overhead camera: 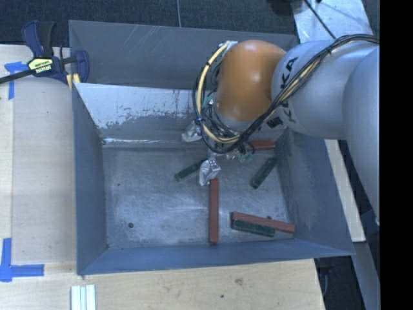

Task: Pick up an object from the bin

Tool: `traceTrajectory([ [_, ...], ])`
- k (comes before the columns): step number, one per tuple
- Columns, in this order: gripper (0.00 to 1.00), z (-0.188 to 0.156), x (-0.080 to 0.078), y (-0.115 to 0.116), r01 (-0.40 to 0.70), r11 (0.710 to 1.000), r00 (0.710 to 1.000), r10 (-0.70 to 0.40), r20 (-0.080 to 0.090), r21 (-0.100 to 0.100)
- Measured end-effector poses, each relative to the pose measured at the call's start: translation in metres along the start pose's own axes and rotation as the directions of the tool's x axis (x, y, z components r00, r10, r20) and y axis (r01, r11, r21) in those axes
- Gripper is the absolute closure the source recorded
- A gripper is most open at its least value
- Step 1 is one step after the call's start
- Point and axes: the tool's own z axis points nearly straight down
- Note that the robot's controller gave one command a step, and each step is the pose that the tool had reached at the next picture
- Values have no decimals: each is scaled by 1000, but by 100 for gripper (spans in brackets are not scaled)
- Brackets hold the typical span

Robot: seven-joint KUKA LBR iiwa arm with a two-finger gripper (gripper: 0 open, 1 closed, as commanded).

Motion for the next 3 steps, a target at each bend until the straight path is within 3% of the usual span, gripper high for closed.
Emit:
traceTrajectory([
  [1, 0, 36, -8, -13, 37, 999, 999, -37, 3, -1],
  [2, 100, 29, -14, -9, 182, 983, 983, -182, 31, 10],
  [3, 100, 29, -14, -9, 181, 984, 983, -181, 30, 9],
])
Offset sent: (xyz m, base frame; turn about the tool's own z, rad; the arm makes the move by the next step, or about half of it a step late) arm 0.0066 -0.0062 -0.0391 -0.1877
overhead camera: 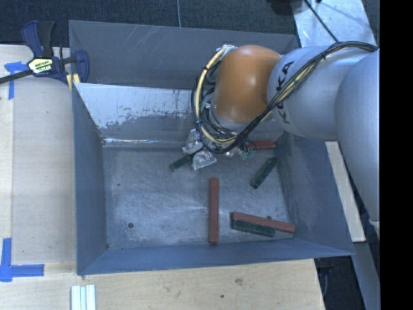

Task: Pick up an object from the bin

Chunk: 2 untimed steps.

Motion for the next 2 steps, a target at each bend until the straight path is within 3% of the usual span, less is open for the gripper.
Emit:
traceTrajectory([
  [1, 100, -54, -4, -2, -3, 1000, 1000, 3, -21, -6],
  [2, 100, -68, -3, -1, -5, 1000, 1000, 4, -24, -7],
])
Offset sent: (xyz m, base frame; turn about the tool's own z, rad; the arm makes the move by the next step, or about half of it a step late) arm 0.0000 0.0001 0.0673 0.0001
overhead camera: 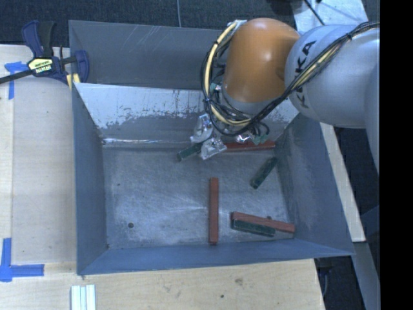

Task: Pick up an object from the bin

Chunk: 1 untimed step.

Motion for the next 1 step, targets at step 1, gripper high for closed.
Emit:
traceTrajectory([
  [1, 100, -43, -3, -1, -2, 1000, 1000, 2, 1, 1],
])
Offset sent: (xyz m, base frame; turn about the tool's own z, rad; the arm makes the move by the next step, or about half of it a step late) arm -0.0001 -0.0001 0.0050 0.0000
